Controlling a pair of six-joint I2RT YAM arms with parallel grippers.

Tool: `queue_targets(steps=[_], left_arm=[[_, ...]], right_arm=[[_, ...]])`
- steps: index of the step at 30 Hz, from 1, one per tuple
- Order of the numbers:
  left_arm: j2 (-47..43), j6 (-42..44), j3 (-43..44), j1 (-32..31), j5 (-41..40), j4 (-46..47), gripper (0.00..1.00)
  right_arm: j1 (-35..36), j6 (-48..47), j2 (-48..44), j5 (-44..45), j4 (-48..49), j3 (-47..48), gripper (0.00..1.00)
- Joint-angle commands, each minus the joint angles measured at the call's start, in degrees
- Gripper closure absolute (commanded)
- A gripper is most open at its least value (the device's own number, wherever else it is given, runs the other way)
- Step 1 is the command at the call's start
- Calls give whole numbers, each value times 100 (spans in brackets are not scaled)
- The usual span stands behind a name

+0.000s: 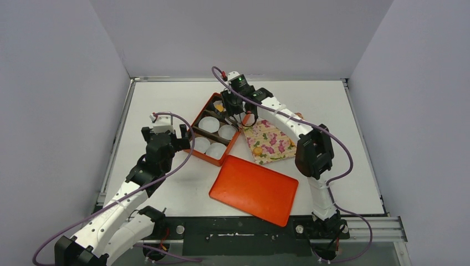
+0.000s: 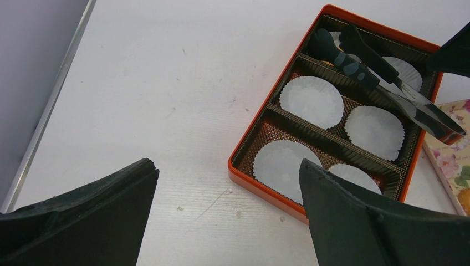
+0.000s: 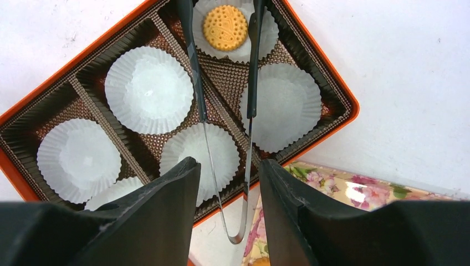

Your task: Pack the cookies

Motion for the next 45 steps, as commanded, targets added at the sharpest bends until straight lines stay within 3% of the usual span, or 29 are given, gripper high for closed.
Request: queue_targets(steps=[1,26,37,45], left_arm=[[-75,-9,6,-30,82,297,3],[-5,-2,-2,-101,190,316,3],[3,-7,-2,-101,231,316,3],[11,-9,-11,-101,249,317,3]], right_arm=[[-50,69,-169,54,483,-317,56],[-378,207,798,-538,1147,-271,79],[-378,207,739,-906,1190,-391,79],[-376,386,657,-929,1314,-540,74]])
